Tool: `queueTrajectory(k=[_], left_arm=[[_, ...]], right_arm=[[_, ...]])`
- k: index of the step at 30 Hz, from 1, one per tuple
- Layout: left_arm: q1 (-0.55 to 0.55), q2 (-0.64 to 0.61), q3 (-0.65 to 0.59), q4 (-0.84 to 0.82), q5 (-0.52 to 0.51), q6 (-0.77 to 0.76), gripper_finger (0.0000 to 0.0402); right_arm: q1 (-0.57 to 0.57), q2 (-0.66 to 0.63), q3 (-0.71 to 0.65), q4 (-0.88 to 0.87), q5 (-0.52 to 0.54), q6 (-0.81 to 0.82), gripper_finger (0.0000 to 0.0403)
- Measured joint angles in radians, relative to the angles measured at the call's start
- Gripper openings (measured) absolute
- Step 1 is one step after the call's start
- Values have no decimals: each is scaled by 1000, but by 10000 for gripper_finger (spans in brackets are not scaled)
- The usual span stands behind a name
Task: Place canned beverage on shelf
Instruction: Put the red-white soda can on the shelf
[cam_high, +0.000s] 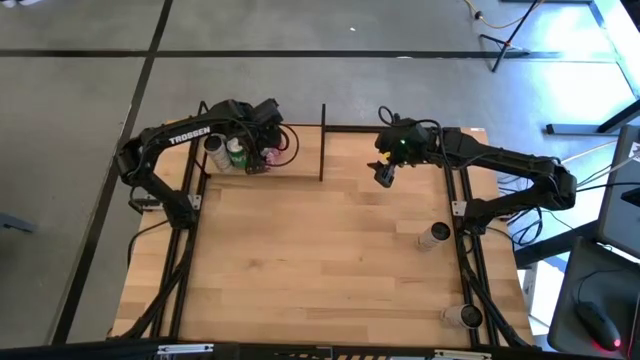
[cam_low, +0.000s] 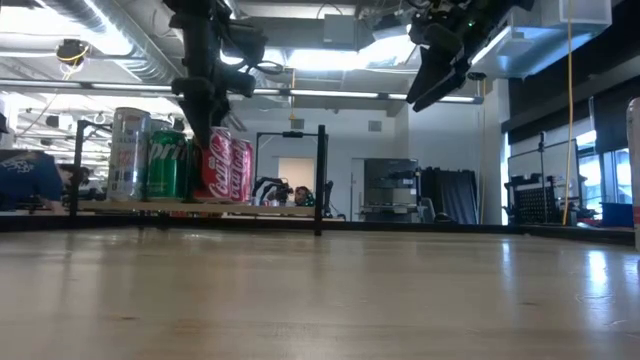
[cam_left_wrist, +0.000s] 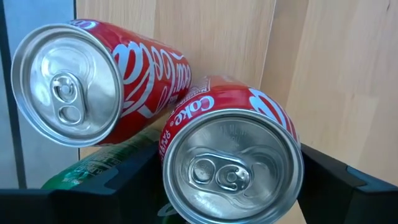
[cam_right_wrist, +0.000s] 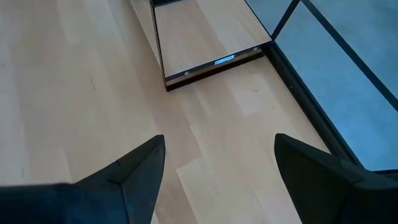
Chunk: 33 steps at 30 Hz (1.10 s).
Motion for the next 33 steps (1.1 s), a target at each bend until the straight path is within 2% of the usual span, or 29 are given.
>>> queueTrajectory(k=[9,25,33], left_arm=[[0,-2,0,14,4,6,323],[-1,-2,0,23,-14,8,326],[-16,-18,30,17,-105,1,326]], right_arm=[[0,0,0,2,0,1,287],[0,0,0,12,0,1,287],[0,0,0,16,0,1,287]])
